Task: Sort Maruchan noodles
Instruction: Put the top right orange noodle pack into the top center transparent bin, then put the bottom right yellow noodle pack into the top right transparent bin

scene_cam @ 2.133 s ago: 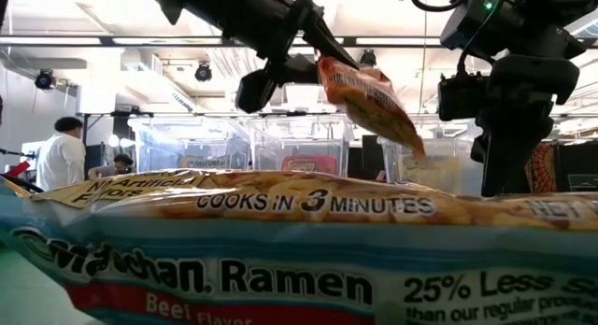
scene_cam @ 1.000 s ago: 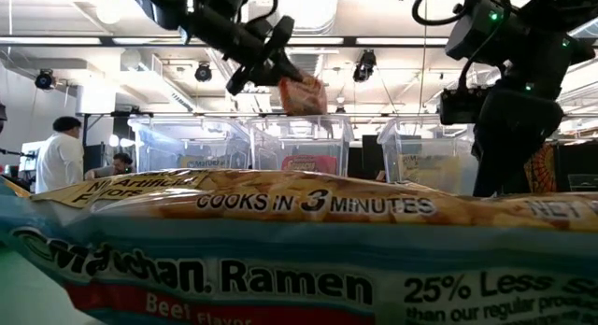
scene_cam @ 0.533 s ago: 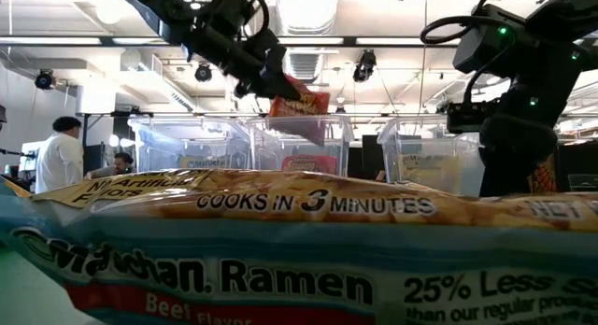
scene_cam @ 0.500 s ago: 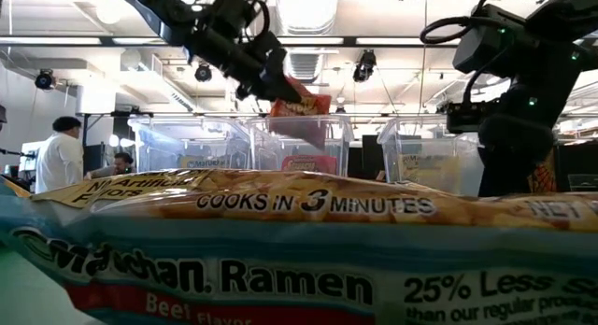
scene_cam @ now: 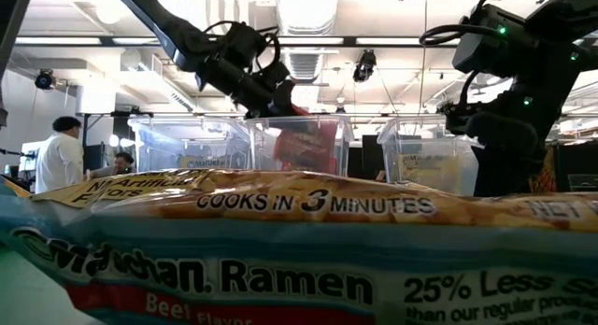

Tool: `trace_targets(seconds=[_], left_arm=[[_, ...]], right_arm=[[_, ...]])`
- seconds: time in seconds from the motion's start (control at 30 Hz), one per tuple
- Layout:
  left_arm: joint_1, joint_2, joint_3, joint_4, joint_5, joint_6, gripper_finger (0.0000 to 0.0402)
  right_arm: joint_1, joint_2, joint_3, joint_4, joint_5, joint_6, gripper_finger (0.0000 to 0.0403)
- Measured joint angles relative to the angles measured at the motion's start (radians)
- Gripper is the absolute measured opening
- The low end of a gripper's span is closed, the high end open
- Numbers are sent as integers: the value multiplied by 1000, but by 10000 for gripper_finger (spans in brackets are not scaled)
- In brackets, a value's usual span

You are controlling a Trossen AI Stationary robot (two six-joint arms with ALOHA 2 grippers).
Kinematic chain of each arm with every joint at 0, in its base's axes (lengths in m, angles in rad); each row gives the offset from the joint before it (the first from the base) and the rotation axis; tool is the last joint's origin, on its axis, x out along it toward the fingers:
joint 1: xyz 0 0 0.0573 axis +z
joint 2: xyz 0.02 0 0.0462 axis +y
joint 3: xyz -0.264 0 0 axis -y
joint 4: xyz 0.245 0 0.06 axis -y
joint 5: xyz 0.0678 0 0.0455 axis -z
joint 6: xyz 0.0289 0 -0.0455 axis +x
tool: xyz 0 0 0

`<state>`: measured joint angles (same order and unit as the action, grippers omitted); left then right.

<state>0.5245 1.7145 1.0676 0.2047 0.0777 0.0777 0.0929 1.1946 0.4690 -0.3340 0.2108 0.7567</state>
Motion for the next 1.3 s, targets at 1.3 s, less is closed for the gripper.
trace_targets(seconds=[1.3], left_arm=[[-29,64,342,-353,23,-146,170]], right_arm=[[0,0,0,-1,-47,53,102]])
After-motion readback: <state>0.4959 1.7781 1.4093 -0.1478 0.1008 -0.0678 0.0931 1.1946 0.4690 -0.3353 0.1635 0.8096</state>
